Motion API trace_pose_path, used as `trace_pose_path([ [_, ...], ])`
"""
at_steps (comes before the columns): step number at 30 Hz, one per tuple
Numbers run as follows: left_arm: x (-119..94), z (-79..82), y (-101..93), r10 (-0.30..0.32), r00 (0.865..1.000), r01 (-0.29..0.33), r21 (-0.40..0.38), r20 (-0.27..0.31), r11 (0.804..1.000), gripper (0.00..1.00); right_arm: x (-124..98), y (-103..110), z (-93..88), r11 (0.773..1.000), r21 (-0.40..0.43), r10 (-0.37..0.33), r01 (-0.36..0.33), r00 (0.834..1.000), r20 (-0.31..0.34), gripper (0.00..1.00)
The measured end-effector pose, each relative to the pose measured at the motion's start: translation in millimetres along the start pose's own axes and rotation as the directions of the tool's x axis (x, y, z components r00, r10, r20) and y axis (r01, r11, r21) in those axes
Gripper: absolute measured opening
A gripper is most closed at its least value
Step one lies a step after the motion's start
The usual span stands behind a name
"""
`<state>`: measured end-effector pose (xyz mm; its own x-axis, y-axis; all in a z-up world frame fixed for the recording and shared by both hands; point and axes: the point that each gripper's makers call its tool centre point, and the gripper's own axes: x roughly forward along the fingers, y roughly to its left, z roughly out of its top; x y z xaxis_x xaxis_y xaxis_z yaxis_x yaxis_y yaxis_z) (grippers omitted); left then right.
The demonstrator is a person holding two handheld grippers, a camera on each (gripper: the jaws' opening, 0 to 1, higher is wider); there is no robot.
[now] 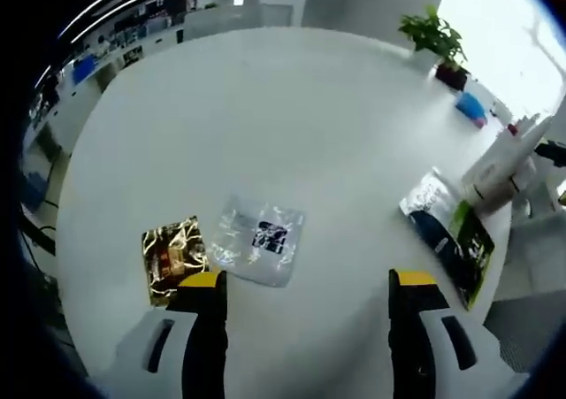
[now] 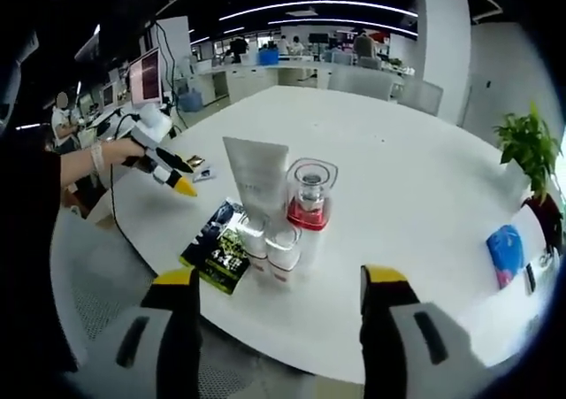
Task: Arrange the skincare products in the storage area until every visible bottle or jar stands upright without overlapping.
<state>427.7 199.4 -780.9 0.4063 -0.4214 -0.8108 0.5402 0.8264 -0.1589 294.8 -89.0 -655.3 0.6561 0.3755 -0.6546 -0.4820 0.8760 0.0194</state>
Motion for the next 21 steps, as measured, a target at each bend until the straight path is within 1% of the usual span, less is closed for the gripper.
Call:
trace_pose_path([
  [3,4.9,5.8,-0.9,-0.001,1.0,0.001,0.022,0.0,1.0,0.71,-0.1,-0.7,-1.6,1.0,0.007,-0.001,0.001,1.0,-0.001,0.74],
  [6,12.7,15.8,-4.3,-0.009,1.0,0.009,0.047,0.003,0.999,0.71,-0.5,-2.6,-4.9,1.0,0.015,-0.004,0.004,1.0,-0.005,0.74],
  [9,19.7,24.7,-9.5,-0.015,1.0,0.014,0.075,0.009,0.997,0.7,-1.0,-4.2,-7.2,1.0,0.025,-0.007,0.007,1.0,-0.007,0.74],
  [13,27.4,34.5,-16.4,-0.021,0.999,0.019,0.093,0.024,0.995,0.69,-1.7,-6.0,-9.1,0.999,0.033,-0.013,0.013,1.0,-0.008,0.73],
  [17,31.8,37.9,-19.9,-0.002,1.0,-0.001,0.128,0.024,0.992,0.67,-1.1,-7.1,-11.5,0.999,0.038,-0.015,0.015,1.0,-0.013,0.73],
  [19,33.5,39.9,-21.8,0.007,0.999,-0.012,0.133,0.034,0.991,0.65,-0.2,-7.1,-12.4,0.999,0.038,-0.015,0.016,1.0,-0.016,0.73],
  [21,35.0,41.3,-21.2,0.028,0.999,-0.035,0.145,0.045,0.989,0.61,0.6,-7.2,-13.0,0.999,0.037,-0.016,0.017,1.0,-0.019,0.73],
])
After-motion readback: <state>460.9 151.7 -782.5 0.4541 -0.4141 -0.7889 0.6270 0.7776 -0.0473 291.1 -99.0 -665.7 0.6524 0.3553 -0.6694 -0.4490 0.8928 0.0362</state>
